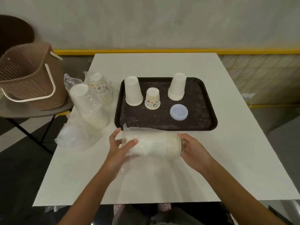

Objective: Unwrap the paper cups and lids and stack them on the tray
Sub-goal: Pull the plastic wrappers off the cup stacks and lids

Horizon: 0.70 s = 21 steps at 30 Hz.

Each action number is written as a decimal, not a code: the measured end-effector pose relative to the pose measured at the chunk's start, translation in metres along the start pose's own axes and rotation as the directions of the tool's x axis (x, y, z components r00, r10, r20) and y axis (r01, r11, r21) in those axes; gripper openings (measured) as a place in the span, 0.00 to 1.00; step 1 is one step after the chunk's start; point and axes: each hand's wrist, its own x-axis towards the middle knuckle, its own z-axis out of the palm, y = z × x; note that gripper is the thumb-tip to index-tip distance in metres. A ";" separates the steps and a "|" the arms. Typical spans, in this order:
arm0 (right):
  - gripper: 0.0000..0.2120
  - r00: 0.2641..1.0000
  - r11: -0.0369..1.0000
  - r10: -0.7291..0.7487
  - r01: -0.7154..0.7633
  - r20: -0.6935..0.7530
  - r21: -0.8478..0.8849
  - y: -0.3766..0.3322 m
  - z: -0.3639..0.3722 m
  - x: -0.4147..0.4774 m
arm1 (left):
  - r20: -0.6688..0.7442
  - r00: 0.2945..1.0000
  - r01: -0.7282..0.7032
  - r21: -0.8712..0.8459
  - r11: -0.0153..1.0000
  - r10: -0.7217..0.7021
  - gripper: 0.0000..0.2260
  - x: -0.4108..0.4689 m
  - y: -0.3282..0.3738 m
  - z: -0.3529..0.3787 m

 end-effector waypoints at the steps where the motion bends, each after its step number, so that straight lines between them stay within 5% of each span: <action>1: 0.09 1.000 1.000 0.021 -0.021 0.004 -0.006 -0.001 -0.002 0.002 | 0.038 0.999 -0.030 0.115 0.993 0.025 0.28 -0.004 0.001 0.002; 5: 0.07 0.990 0.989 0.104 -0.093 0.095 -0.112 -0.004 -0.001 0.004 | 0.167 0.970 -0.244 0.629 0.738 0.179 0.29 -0.013 0.001 0.007; 8: 0.12 0.988 0.978 0.113 -0.092 0.104 -0.187 -0.006 0.003 0.005 | 0.300 0.926 -0.360 0.886 0.292 0.230 0.39 -0.013 0.004 0.007; 10: 0.13 0.990 0.976 0.104 -0.083 0.097 -0.200 -0.008 0.007 0.006 | 0.374 0.900 -0.379 0.925 -0.022 0.224 0.46 -0.011 0.003 0.013; 13: 0.13 0.991 0.975 0.089 -0.065 0.104 -0.212 -0.008 0.017 0.004 | 0.516 0.805 -0.434 0.848 -0.303 0.292 0.52 -0.006 -0.006 0.025; 16: 0.12 0.989 0.975 0.105 -0.082 0.105 -0.205 -0.010 0.023 0.003 | 0.607 0.715 -0.473 0.786 -0.399 0.348 0.53 0.004 -0.008 0.035; 19: 0.09 0.982 0.982 0.113 -0.087 0.149 -0.168 -0.014 0.027 0.004 | 0.643 0.660 -0.545 0.766 -0.342 0.388 0.47 0.011 -0.002 0.037; 21: 0.13 0.966 0.988 0.110 -0.082 0.234 -0.128 -0.019 0.028 0.005 | 0.632 0.685 -0.569 0.774 -0.277 0.362 0.44 0.016 0.002 0.033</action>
